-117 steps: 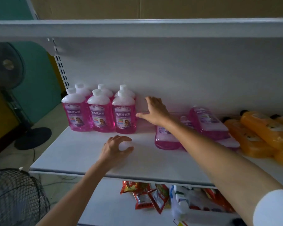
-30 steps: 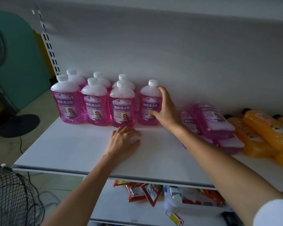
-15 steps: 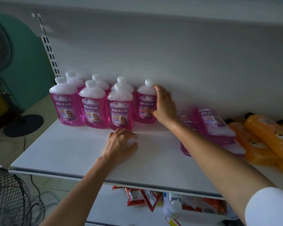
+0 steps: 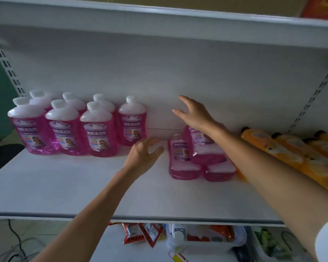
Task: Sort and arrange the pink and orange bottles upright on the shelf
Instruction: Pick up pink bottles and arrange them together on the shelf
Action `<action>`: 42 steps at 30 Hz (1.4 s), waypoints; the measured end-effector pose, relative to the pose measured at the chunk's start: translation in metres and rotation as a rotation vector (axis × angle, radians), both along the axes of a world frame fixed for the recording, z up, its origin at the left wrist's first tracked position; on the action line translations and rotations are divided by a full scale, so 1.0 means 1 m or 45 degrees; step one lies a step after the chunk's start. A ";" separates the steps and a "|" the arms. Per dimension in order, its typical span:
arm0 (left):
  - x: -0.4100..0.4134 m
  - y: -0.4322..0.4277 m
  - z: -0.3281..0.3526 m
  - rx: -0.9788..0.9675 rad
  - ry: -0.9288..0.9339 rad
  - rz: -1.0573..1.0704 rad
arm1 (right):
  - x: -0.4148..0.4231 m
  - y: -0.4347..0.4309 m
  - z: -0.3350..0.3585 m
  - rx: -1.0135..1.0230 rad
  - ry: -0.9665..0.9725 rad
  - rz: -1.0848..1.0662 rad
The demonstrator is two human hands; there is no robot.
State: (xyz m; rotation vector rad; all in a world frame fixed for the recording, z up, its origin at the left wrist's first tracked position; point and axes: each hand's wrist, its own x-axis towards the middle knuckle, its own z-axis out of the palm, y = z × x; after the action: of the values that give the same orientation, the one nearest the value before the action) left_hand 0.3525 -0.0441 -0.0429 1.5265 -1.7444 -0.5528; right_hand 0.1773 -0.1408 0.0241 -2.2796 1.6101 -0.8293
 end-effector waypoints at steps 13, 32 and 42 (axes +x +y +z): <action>-0.093 -0.017 -0.006 0.283 0.217 0.058 | -0.059 0.014 -0.057 0.543 -0.611 -0.074; -0.085 -0.007 -0.004 0.026 0.444 -0.322 | -0.058 0.052 -0.041 -0.203 -0.540 -0.023; -0.035 0.005 -0.007 -0.092 0.469 -0.149 | 0.000 0.059 -0.014 -0.175 -0.515 0.189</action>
State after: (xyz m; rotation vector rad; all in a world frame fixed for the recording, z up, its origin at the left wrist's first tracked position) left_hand 0.3177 -0.0387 -0.0504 1.1903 -1.5538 -0.7686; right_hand 0.1777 -0.0813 0.0099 -2.1066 1.2249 -1.2946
